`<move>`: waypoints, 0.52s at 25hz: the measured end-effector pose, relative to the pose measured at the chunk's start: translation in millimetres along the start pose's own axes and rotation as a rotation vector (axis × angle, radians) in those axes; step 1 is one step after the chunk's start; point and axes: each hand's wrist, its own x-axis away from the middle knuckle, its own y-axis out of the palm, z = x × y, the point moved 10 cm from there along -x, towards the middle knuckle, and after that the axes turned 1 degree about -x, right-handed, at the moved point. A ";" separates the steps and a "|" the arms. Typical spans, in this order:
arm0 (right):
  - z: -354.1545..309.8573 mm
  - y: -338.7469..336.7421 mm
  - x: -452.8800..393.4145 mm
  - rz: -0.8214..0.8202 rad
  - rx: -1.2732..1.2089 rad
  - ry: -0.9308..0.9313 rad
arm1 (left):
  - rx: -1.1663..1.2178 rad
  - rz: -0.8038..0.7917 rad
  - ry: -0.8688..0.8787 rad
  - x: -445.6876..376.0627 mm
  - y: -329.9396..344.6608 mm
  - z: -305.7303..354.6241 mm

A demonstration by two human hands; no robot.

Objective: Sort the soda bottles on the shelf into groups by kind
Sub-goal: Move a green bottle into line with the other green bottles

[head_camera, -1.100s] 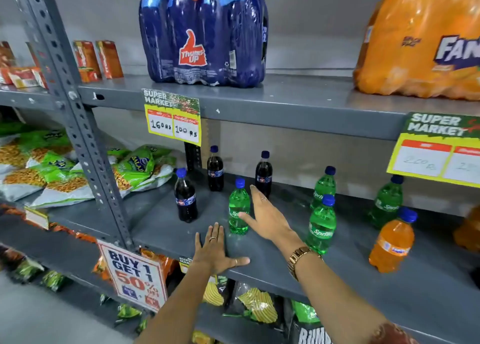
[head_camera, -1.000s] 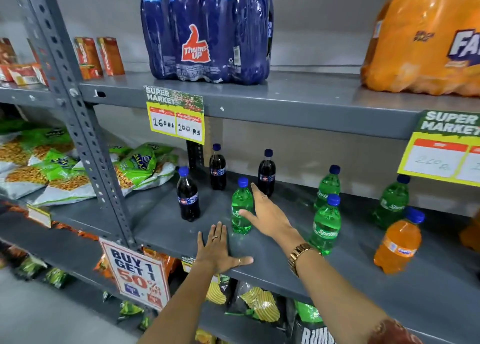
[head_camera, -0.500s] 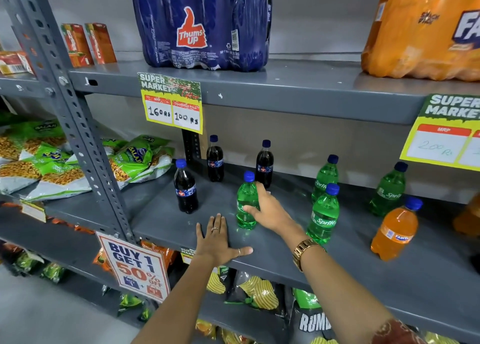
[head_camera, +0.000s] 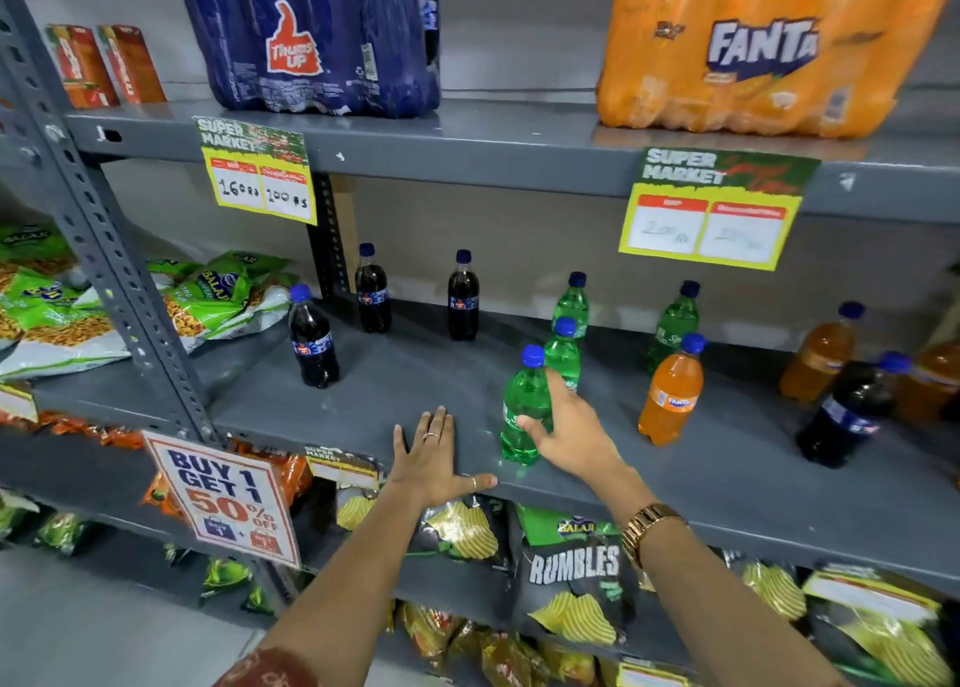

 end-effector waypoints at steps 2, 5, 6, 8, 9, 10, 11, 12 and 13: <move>15.9 -23.3 20.4 0.054 0.015 -0.033 | -0.014 -0.008 0.040 3.9 6.6 24.7; 43.3 -57.0 48.7 0.120 0.037 -0.038 | -0.010 -0.003 0.091 7.7 13.9 64.7; 54.4 -68.4 57.3 0.147 0.039 -0.012 | -0.009 -0.001 0.105 8.2 15.3 77.8; 74.4 -90.5 72.7 0.208 0.040 0.027 | -0.013 -0.007 0.132 8.6 18.8 102.8; 81.3 -100.0 78.7 0.232 0.035 0.027 | -0.016 -0.010 0.144 8.9 20.6 114.0; 88.9 -108.5 83.7 0.252 0.021 0.025 | -0.021 -0.016 0.155 9.3 23.2 125.0; 97.1 -116.7 88.4 0.269 0.007 0.028 | -0.027 -0.022 0.167 9.9 26.5 136.5; 107.0 -124.4 92.4 0.288 -0.003 0.043 | -0.034 -0.029 0.179 10.3 30.0 147.8; 116.7 -132.7 95.9 0.311 -0.004 0.060 | -0.039 -0.034 0.191 10.6 33.2 159.1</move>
